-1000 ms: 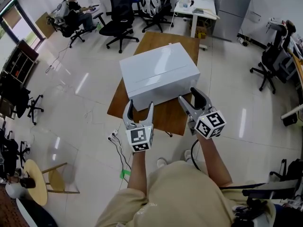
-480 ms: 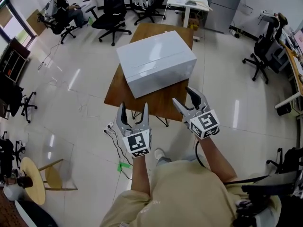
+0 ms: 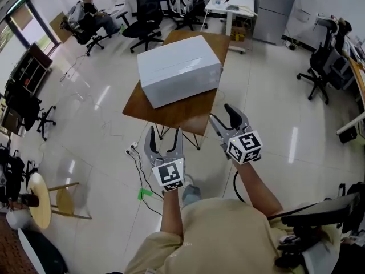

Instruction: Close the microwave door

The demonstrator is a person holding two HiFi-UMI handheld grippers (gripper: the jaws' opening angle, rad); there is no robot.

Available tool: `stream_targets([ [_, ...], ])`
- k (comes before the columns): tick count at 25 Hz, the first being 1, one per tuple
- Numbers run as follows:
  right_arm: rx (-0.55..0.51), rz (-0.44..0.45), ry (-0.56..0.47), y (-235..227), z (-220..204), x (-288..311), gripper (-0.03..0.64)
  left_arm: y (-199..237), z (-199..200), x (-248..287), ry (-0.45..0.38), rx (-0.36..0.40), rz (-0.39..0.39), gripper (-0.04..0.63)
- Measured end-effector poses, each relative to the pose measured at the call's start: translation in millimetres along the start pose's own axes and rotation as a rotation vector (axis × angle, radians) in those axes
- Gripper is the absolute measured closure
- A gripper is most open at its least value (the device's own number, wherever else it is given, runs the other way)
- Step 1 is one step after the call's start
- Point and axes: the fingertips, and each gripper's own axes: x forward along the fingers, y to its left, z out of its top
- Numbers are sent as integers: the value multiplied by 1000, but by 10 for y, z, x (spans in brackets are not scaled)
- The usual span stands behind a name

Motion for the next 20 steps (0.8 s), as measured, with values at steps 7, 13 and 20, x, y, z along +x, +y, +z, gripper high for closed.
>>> stream_targets([
  [7,63,45,64,-759,292,-1531,348,-1760,665,-577,32,-85,34,257],
  [13,49,99,87,-436,648,-2082,348,-2020,1147,-1057,39,-103,47,258],
  [20,26,89,21,-21,983,-2528,348,-2096,1510,-1596,-13,-102,8,258],
])
